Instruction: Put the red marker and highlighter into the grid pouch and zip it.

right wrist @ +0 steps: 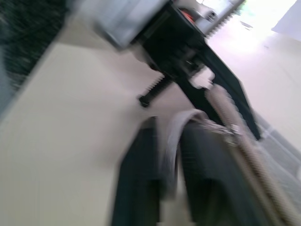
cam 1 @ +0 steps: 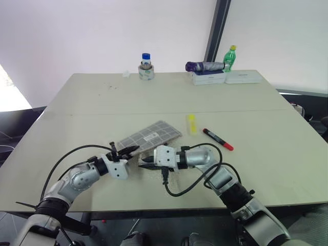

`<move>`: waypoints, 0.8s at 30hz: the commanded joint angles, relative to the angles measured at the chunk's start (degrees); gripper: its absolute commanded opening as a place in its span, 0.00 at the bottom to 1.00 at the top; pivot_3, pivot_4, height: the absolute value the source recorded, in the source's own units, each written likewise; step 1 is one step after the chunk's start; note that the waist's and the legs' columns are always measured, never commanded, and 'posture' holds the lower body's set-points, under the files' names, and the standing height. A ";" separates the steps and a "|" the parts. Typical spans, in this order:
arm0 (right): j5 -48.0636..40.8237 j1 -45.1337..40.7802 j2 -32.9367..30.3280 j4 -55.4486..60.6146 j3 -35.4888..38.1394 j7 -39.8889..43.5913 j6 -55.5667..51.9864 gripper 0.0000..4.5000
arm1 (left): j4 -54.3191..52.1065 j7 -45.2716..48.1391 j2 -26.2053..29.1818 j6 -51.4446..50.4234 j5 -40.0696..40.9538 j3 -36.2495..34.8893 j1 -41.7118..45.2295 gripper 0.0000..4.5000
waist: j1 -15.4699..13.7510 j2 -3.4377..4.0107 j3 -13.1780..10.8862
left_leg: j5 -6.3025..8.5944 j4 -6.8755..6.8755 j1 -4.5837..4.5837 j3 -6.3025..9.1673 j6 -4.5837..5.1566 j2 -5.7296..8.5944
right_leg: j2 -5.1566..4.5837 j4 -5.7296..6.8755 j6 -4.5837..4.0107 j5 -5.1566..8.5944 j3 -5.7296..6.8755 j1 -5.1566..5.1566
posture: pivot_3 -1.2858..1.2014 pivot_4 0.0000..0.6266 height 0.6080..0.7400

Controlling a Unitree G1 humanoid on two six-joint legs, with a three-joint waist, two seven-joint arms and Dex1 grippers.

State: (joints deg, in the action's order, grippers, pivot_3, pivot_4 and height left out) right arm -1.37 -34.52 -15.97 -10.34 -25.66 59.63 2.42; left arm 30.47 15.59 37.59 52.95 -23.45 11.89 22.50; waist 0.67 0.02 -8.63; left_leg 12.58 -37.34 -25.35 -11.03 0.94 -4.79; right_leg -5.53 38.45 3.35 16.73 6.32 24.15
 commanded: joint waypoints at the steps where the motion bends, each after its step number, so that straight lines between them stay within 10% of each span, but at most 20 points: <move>1: -3.10 0.44 -1.97 3.12 3.57 1.22 -0.86 0.54 | -0.53 -1.10 0.09 -1.39 -1.35 -0.21 -0.97 0.00 | -0.04 0.00 0.00 | 0.00 0.00 0.00 0.01 0.00 0.00 | 0.00 0.00 0.00 0.00 0.01 0.00 | 0.52 0.24 1.00; 5: -2.65 1.53 -5.97 3.58 4.79 2.05 -0.88 0.99 | -1.24 -2.65 0.15 -2.15 -2.04 -0.63 -1.07 0.00 | -0.02 0.00 0.00 | 0.02 -0.02 0.00 0.03 0.04 0.00 | -0.01 0.00 0.00 0.00 0.01 -0.03 | 0.52 0.24 1.00; 15: -11.37 15.17 -5.83 15.33 26.41 -20.26 -17.29 0.99 | -1.60 -7.40 1.57 -3.02 -4.63 -1.58 -1.73 0.00 | 0.10 -0.02 -0.01 | 0.04 0.08 0.04 0.13 0.05 -0.04 | 0.04 0.12 0.00 -0.01 0.03 0.04 | 0.52 0.24 1.00; 24: -9.54 22.50 -0.86 25.54 28.47 -35.30 -26.08 0.99 | 0.56 -9.17 1.78 -2.32 -5.84 -0.45 -0.77 0.00 | 0.17 -0.02 -0.01 | 0.08 0.11 0.03 0.18 0.12 -0.07 | 0.04 0.17 -0.01 0.00 0.03 0.09 | 0.52 0.24 1.00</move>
State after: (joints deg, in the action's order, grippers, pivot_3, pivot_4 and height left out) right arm -10.29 -11.09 -17.22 12.02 1.63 26.03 -23.36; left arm 29.66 6.99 38.57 50.94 -28.24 11.58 21.30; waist 0.85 0.01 -8.63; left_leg 12.65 -37.23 -25.32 -10.85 1.07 -4.86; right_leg -5.49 38.63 3.34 16.73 6.35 24.23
